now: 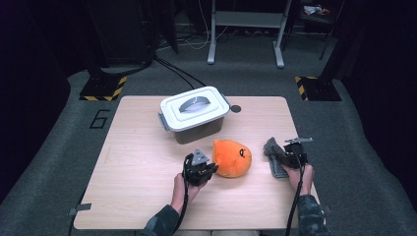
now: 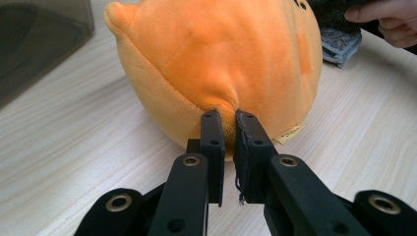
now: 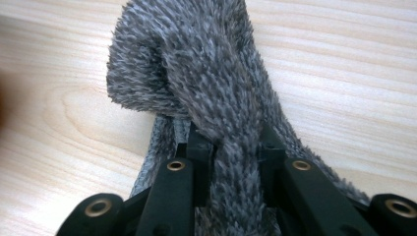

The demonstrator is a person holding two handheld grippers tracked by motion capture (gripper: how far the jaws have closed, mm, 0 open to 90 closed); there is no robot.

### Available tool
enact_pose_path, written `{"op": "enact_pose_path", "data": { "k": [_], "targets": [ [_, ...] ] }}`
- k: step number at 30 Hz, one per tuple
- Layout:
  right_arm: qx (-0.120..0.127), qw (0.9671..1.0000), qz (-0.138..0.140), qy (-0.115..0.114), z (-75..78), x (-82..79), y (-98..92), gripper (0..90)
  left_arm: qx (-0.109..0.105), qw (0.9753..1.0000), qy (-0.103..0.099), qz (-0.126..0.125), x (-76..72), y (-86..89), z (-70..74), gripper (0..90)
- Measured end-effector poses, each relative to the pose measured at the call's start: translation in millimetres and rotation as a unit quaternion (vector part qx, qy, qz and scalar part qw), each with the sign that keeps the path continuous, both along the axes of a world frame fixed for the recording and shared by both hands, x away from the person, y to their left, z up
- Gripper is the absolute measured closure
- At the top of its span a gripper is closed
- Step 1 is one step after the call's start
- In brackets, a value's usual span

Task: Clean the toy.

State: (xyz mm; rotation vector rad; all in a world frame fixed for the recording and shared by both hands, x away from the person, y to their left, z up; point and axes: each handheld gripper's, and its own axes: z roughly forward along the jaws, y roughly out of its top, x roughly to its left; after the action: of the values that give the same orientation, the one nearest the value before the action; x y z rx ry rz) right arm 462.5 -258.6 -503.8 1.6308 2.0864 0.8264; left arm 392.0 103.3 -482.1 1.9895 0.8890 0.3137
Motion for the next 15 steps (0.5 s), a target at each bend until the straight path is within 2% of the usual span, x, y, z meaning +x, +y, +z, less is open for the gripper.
{"op": "enact_pose_path", "data": {
  "k": [3,6,10,12,13,15],
  "targets": [
    [0.009,0.9999,-0.005,-0.002,5.6,-3.2,-1.7,75.1,0.006,1.0000,-0.003,-0.004,0.0,-1.1,2.2,83.1],
    [0.016,0.9998,0.003,-0.014,13.6,-5.8,-4.2,75.1,0.009,0.9999,-0.008,-0.005,0.1,-1.6,2.9,83.1],
    [0.025,0.9994,0.007,-0.024,25.6,-10.7,-5.4,75.1,0.002,1.0000,-0.006,-0.003,-0.7,-3.2,3.6,83.1],
    [0.025,0.9992,0.011,-0.029,28.3,-11.3,-6.4,75.1,0.004,1.0000,-0.006,-0.005,-0.6,-3.5,4.2,83.1],
    [0.033,0.9988,0.014,-0.034,34.6,-12.9,-7.2,75.1,0.010,0.9998,-0.012,-0.010,0.2,-3.1,5.2,83.1],
    [0.037,0.9987,0.014,-0.033,36.3,-13.5,-6.7,75.1,0.009,0.9999,-0.010,-0.009,-0.1,-3.5,5.5,83.1]
  ]
}}
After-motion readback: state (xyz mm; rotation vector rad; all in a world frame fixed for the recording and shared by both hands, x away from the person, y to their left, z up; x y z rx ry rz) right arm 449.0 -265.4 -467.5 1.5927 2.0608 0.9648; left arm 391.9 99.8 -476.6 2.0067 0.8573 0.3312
